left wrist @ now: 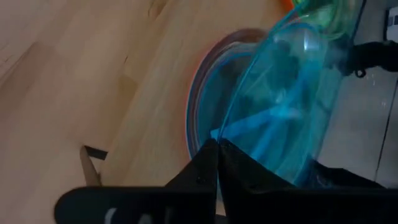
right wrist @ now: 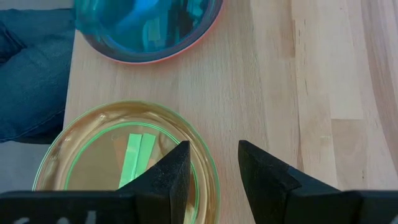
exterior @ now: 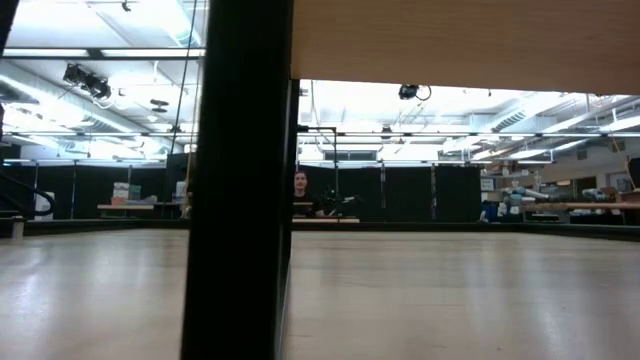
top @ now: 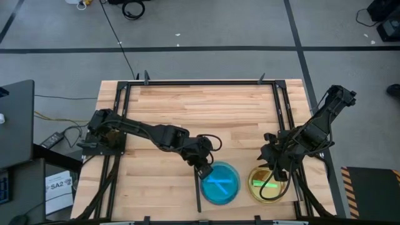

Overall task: Place and stack plates onto a shelf
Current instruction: Stack the blue plate on the blue plates on the shelf, then return to Home Position

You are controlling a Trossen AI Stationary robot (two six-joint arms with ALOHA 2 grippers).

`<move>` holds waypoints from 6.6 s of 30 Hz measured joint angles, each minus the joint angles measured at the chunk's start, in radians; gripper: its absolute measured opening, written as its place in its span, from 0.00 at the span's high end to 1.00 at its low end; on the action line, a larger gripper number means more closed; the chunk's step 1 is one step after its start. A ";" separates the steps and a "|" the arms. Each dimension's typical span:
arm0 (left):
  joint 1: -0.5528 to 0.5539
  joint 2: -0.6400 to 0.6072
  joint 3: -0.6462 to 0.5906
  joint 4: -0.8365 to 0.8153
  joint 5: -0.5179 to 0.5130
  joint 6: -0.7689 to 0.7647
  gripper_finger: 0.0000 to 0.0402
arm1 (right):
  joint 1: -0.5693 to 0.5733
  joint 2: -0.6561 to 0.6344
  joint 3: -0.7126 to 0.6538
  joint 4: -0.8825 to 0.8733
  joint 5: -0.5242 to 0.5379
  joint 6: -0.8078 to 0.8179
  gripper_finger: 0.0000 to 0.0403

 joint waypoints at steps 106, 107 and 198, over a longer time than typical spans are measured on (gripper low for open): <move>-0.205 -1.422 -1.130 0.457 -0.637 0.912 0.80 | -0.255 -0.351 0.000 0.665 0.183 -0.728 0.65; -0.205 -1.460 -1.163 0.460 -0.641 0.912 0.80 | -0.255 -0.351 0.000 0.661 0.183 -0.728 0.65; 0.265 -1.842 -1.704 0.773 -0.277 1.085 0.80 | -0.257 -0.341 -0.050 0.535 0.138 -0.716 0.65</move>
